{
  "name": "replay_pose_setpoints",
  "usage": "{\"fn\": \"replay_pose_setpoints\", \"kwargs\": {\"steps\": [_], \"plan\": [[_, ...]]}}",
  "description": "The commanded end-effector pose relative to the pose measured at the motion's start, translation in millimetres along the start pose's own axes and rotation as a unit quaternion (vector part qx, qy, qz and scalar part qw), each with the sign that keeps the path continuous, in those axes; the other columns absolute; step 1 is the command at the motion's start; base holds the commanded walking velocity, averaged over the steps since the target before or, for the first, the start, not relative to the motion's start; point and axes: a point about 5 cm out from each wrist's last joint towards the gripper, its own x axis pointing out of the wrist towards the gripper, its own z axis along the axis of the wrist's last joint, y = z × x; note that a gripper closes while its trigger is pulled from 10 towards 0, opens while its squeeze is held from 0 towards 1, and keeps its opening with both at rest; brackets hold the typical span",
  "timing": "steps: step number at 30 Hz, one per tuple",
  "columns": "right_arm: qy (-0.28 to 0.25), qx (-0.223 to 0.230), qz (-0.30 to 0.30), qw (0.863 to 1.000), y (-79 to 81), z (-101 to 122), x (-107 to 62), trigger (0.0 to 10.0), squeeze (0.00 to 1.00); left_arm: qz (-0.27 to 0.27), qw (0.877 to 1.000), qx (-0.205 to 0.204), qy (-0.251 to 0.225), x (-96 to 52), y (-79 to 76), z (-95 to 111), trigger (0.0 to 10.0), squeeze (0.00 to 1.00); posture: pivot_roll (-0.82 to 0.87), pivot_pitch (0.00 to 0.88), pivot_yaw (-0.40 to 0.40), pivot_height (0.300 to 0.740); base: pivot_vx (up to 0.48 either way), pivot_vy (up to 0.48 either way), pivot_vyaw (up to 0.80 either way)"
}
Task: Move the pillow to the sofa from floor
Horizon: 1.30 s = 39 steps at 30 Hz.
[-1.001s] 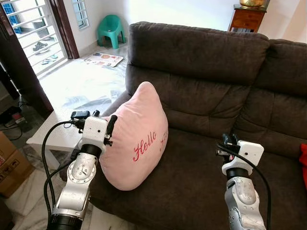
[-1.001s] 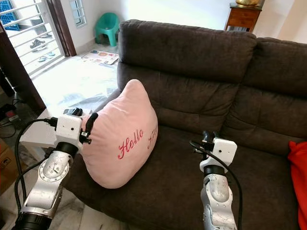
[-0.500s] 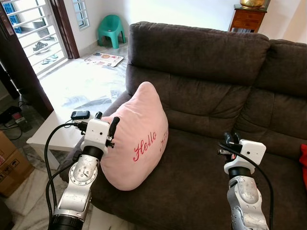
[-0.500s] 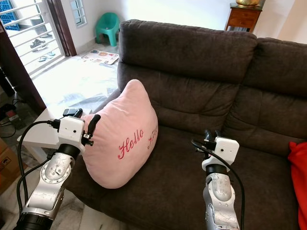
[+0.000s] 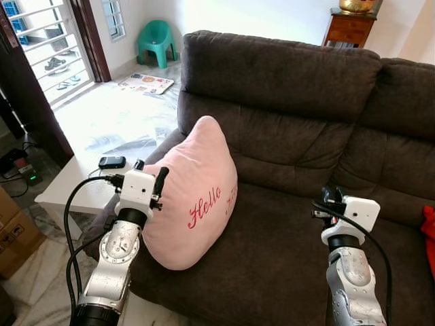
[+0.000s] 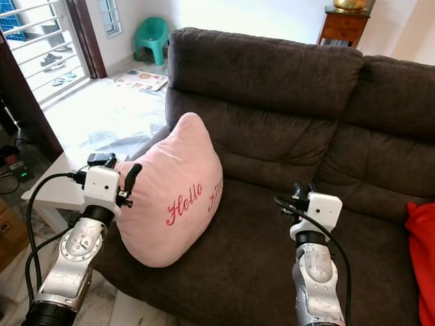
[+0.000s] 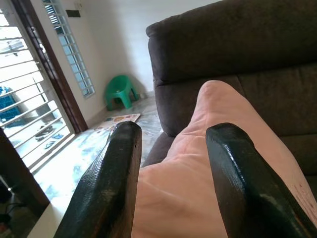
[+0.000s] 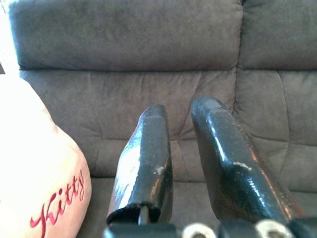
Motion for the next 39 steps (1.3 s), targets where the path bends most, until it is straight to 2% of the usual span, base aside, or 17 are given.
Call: {"fn": "replay_pose_setpoints", "kwargs": {"steps": [1, 13, 31, 39], "plan": [[0.004, -0.003, -0.005, 1.000, -4.0, -0.4, 2.2, 10.0, 0.00, 0.000, 1.000, 0.009, -0.005, -0.6, -1.1, 1.5, 10.0, 0.00, 0.08, 0.000, -0.062, 0.740, 0.000, 0.000, 0.00], [0.001, -0.011, -0.010, 1.000, -9.8, 2.3, 5.1, 10.0, 0.00, 0.003, 1.000, 0.005, -0.003, 0.0, -3.4, -0.6, 10.0, 0.00, 0.06, 0.000, -0.066, 0.740, 0.000, 0.000, 0.00], [0.005, -0.010, -0.007, 1.000, -7.0, -0.8, 2.9, 10.0, 0.00, -0.008, 1.000, 0.001, 0.002, -4.0, -8.5, -3.2, 10.0, 0.00, 0.06, 0.000, -0.062, 0.740, -0.269, 0.000, 0.00], [0.003, -0.015, -0.015, 1.000, -11.3, 0.1, 4.8, 10.0, 0.00, -0.015, 1.000, 0.000, 0.004, -4.5, -11.2, -5.0, 10.0, 0.00, 0.05, 0.000, -0.056, 0.740, -0.282, 0.000, 0.00]]}}
